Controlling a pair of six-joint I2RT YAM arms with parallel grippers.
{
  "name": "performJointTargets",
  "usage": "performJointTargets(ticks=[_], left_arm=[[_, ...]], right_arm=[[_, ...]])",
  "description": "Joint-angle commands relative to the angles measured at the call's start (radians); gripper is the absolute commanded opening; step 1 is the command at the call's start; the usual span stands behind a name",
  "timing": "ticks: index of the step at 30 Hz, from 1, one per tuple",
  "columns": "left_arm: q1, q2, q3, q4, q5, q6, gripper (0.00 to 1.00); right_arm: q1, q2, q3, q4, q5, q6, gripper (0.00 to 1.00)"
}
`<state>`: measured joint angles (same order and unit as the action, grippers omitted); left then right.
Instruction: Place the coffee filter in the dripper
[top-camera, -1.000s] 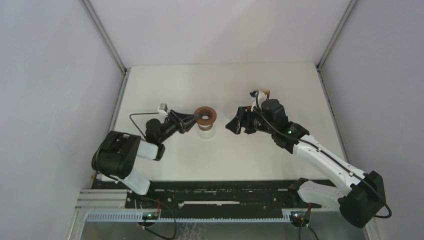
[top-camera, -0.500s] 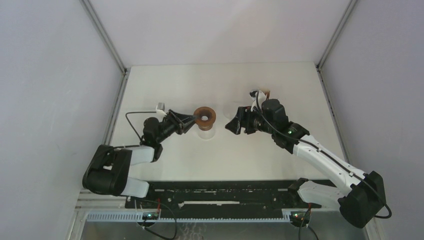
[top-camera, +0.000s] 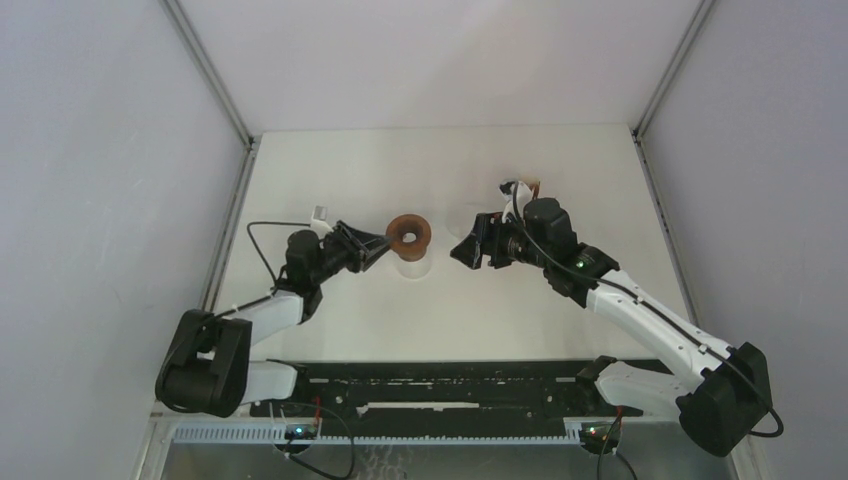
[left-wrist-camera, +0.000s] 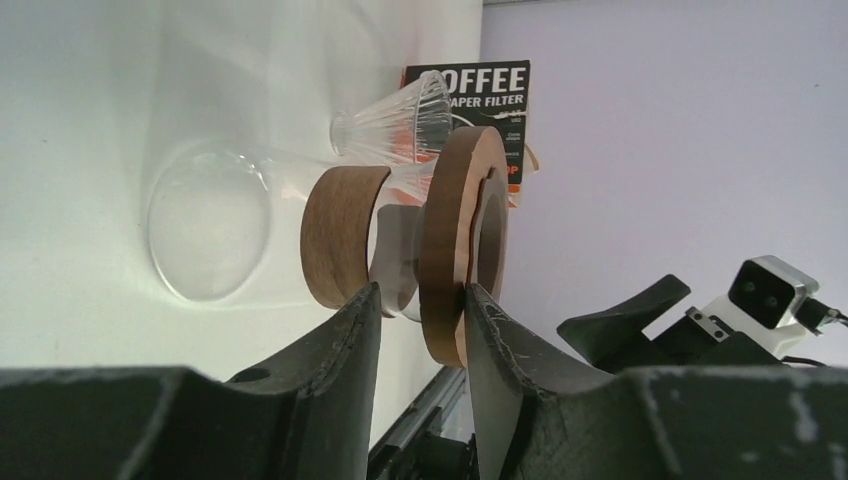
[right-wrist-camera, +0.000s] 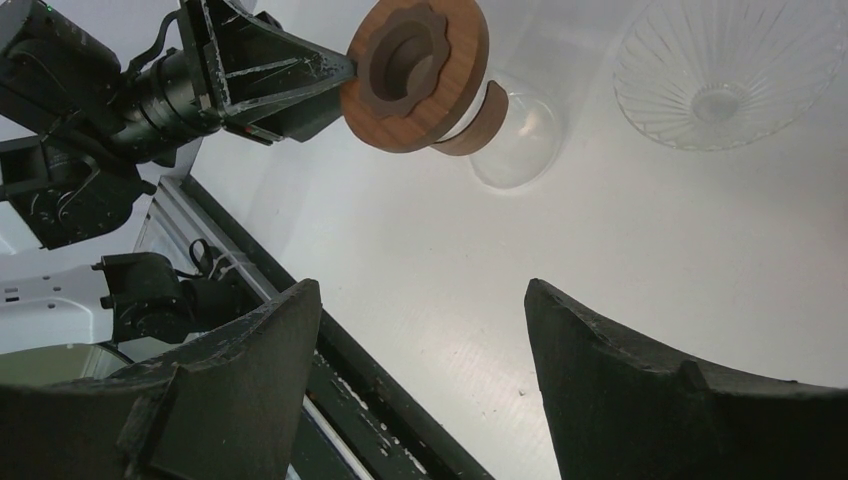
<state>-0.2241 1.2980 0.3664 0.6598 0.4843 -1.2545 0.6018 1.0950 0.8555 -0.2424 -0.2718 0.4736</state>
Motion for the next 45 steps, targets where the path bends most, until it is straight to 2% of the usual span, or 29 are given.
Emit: performJointTargets(ticks=[1, 17, 26, 33, 39, 45], left_arm=[[0.004, -0.045, 0.053, -0.143, -0.047, 0.098, 0.4], [0.003, -0.217, 0.167, -0.362, -0.064, 0.212, 0.65], [0.003, -0.438, 0.221, -0.696, -0.157, 0.408, 0.86], [0.003, -0.629, 0.321, -1.031, -0.304, 0.595, 1.0], [0.003, -0.677, 0.46, -1.234, -0.376, 0.786, 1.0], [0.004, -0.667, 0.528, -1.29, -0.417, 0.947, 1.0]], right_arm=[[-0.004, -0.031, -0.011, 0.041, 0.003, -0.016, 0.83], [-0.008, -0.024, -0.005, 0.041, 0.041, -0.036, 0.83], [-0.013, 0.002, 0.061, -0.043, 0.128, -0.098, 0.83], [-0.033, 0.099, 0.137, -0.098, 0.183, -0.119, 0.83], [-0.054, 0.197, 0.235, -0.144, 0.267, -0.151, 0.8], [-0.062, 0.341, 0.351, -0.183, 0.346, -0.192, 0.74]])
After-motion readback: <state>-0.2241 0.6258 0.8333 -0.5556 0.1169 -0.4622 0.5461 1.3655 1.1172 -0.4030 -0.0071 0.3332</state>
